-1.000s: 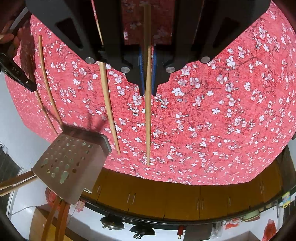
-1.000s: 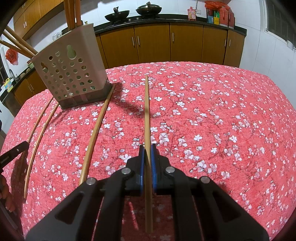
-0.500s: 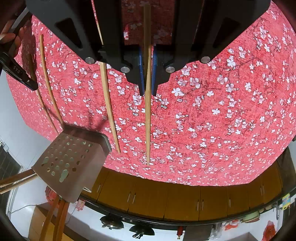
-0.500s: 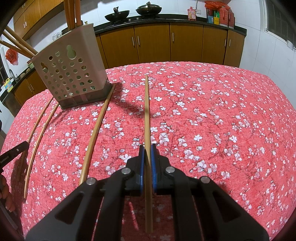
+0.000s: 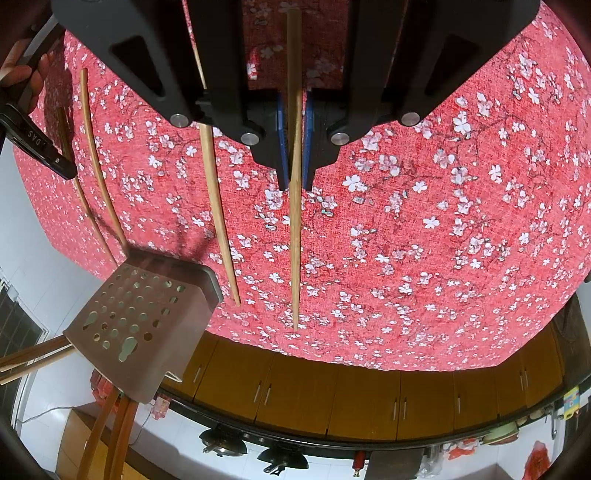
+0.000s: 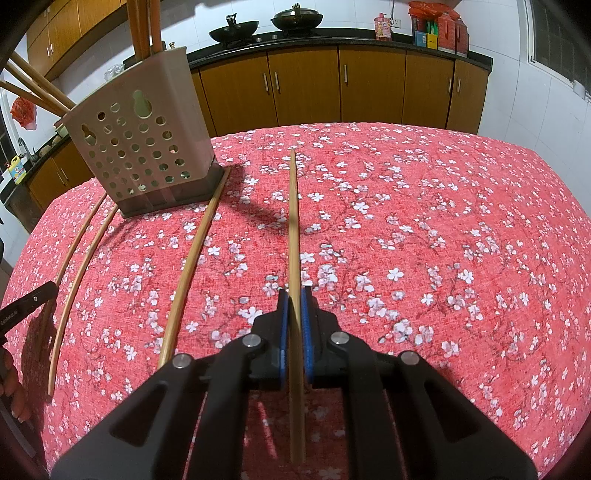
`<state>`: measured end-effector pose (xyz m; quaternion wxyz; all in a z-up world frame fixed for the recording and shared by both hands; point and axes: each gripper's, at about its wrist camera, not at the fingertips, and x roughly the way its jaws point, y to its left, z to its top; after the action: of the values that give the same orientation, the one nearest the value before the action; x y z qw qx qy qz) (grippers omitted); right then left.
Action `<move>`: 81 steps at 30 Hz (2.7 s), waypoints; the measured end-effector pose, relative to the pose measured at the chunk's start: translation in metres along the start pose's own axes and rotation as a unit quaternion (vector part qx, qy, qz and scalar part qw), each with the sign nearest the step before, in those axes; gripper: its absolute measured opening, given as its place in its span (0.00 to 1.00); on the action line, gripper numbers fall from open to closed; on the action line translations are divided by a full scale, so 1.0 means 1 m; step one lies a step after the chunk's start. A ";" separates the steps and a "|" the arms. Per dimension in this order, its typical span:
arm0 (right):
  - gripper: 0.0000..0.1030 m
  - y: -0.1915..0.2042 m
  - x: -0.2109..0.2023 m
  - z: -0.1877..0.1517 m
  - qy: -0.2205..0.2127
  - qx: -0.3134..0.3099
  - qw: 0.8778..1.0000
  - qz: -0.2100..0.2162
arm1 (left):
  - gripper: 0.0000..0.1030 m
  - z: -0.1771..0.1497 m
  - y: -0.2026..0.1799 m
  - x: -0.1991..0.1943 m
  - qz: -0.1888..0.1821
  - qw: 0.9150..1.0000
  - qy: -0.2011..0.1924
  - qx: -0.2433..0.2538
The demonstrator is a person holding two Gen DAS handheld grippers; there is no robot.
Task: Organize utensils
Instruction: 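Move both tools back to the cloth and grasp another chopstick each, then lift the chopstick upright with the left tool while the right tool lifts its chopstick, then lower both chopsticks into the beige holder and open both tools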
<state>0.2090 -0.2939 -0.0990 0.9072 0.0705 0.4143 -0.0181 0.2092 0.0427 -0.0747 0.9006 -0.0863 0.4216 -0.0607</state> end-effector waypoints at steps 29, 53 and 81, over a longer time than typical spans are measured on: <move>0.08 -0.005 -0.060 0.020 -0.075 0.003 0.997 0.005 | 0.07 0.011 -0.016 -0.038 0.036 0.997 -0.040 0.053; 0.08 0.005 -0.188 0.081 -0.253 0.006 0.964 0.081 | 0.07 0.082 -0.036 -0.152 -0.035 0.980 -0.190 0.036; 0.07 0.076 -0.159 0.178 -0.373 -0.011 0.923 0.098 | 0.07 0.157 -0.125 -0.140 -0.052 0.951 -0.304 0.029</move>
<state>0.2443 -0.2481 0.1446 0.9941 0.0884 0.0373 0.0503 0.2363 -0.0378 0.1546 0.9838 -0.0964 0.1206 -0.0910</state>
